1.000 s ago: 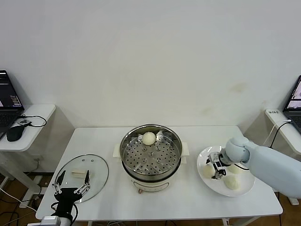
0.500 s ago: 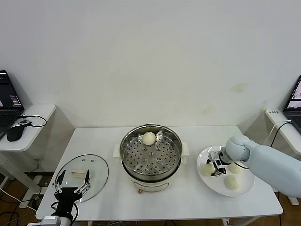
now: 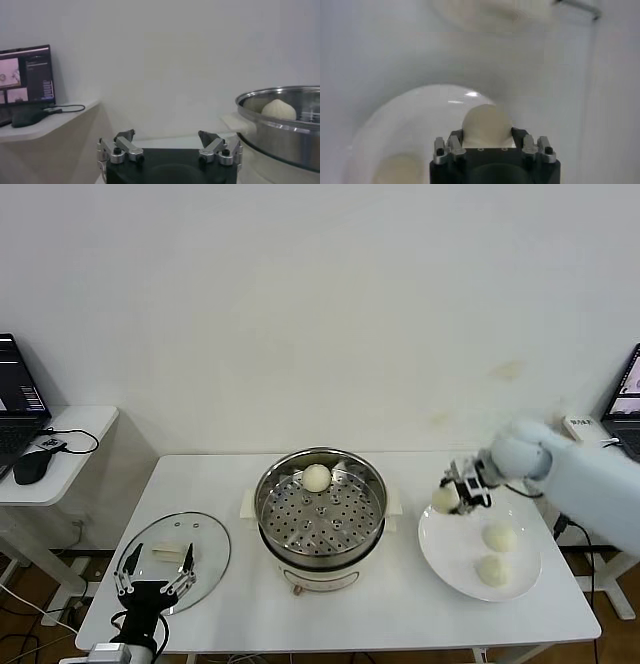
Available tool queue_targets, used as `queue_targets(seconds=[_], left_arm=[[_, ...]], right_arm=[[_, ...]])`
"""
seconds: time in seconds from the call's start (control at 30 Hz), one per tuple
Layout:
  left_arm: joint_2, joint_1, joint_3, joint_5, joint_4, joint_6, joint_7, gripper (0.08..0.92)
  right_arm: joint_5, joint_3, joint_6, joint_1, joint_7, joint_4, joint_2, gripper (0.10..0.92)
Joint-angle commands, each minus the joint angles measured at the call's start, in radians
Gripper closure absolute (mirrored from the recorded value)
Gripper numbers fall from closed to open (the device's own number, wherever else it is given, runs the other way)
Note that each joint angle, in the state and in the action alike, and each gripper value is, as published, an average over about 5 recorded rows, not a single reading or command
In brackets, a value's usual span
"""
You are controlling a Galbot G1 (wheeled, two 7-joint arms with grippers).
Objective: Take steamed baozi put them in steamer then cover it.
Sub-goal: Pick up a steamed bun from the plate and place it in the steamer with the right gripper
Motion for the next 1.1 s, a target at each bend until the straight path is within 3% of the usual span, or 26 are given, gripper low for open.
queue_targets(seconds=[0.03, 0.53, 1.1], left_arm=[[0.004, 0.002, -0.001, -0.002, -0.008, -0.001, 0.000, 0.177], [-0.003, 0.003, -0.044, -0.002, -0.035, -0.001, 0.000, 0.177], [-0.009, -0.006, -0.046, -0.008, -0.040, 0.000, 0.000, 0.177]], right_arm=[[0.297, -0.216, -0.115, 0.432, 0.045, 0.054, 0.190, 0.403], [0.459, -0.193, -0.349, 0.198, 0.221, -0.053, 0.565, 0.395], [0.432, -0.187, -0.405, 0.052, 0.288, -0.170, 0.698, 0.397]])
